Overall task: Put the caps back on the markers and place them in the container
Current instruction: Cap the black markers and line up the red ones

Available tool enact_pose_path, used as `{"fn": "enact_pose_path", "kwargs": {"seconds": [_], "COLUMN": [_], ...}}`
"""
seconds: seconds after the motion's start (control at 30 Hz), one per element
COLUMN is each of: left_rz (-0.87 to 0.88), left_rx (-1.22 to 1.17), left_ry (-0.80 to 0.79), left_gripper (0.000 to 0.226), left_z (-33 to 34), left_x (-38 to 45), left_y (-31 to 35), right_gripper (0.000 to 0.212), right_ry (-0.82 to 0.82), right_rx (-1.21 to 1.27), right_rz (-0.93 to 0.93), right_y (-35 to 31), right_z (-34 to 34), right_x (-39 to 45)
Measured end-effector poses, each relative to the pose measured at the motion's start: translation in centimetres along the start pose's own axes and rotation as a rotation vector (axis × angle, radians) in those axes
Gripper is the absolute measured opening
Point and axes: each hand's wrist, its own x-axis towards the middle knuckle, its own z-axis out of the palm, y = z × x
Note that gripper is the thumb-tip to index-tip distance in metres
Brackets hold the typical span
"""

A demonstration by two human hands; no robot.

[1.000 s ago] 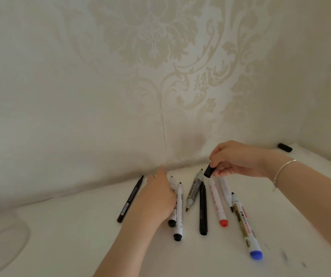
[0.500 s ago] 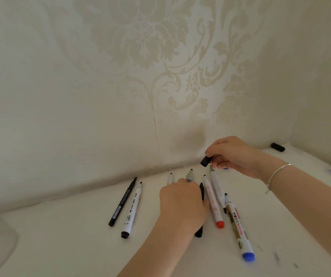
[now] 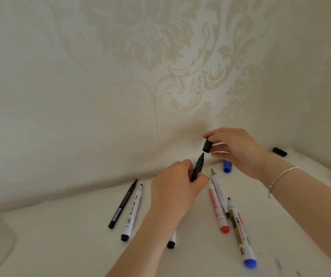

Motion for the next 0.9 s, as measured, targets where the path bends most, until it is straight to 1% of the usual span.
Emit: {"fn": "enact_pose_path", "kwargs": {"seconds": [0.13,0.3,0.43,0.53,0.67,0.73,0.83,0.9], "left_rz": [0.001,-0.001,0.008,0.010,-0.013,0.001,0.030,0.026], "left_rx": [-0.032,-0.082,-0.107,-0.210,-0.455,-0.478,-0.515,-0.568], "left_ry": [0.011,0.028,0.038,0.034,0.028,0.065,0.143,0.187], "left_gripper": [0.023,0.023,0.021,0.021,0.018,0.015,0.007,0.008], "left_z": [-0.1,-0.2,-0.3,0.0,0.4,0.2,-0.1,-0.2], "left_x": [0.0,-0.1,0.0,0.1,0.0,0.0,-0.3,-0.6], "left_y": [-0.2,-0.4,-0.5,-0.7,-1.0,-0.9,-0.5,-0.1], "right_gripper": [0.018,0.018,0.018,0.017,0.016,0.017,0.020,0.021], "right_ry": [-0.038,-0.028,-0.078,-0.136,-0.176,-0.171,-0.205,-0.231], "right_rx": [0.002,-0.022,-0.052,-0.041,-0.034,-0.032,-0.071,-0.113], "right_rz": [-0.009,-0.028,-0.013,0.005,-0.005,-0.022,-0.025,-0.022], "right_y": [-0.3,-0.6,-0.6,-0.6,-1.2,-1.6,-2.3,-2.8], "right_z": [0.5,0.7,1.1,1.2,1.3,1.4,1.4,1.6], "right_x": [-0.2,-0.3,-0.6,-0.9,-1.2,-1.2,-1.5,-1.7]}}
